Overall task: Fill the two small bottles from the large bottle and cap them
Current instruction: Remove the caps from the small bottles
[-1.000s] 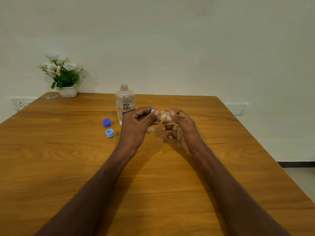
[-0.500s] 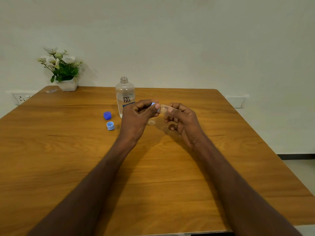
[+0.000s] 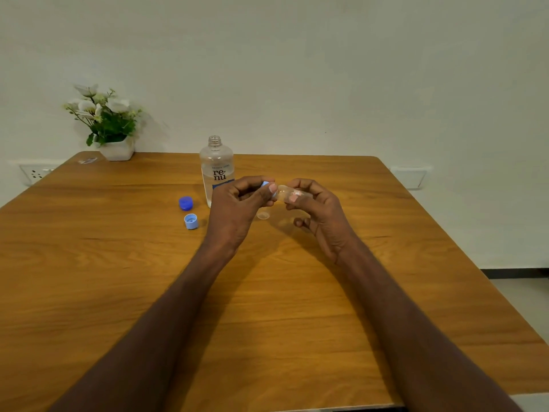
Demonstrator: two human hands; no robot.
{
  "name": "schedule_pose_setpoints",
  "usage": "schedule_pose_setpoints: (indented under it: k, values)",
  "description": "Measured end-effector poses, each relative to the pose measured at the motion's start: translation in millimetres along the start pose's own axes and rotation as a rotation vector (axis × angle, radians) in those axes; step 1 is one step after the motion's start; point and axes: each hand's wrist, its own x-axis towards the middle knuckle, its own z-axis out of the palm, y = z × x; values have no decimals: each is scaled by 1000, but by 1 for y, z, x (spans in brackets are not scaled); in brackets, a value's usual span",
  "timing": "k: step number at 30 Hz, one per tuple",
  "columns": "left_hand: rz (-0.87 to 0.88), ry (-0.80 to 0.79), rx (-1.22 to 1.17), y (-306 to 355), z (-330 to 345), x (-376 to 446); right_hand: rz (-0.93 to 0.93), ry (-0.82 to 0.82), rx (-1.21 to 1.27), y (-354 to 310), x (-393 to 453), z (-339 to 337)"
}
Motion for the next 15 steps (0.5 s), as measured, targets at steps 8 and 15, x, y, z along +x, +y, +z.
schedule_pose_setpoints:
  k: [8,15]
  values:
    - [3,-28,-15,-2,-1,0,29,-7,-68,1,-1,2]
    - [8,-32,-11,-1,-1,0,71,-27,-45,0,-2,3]
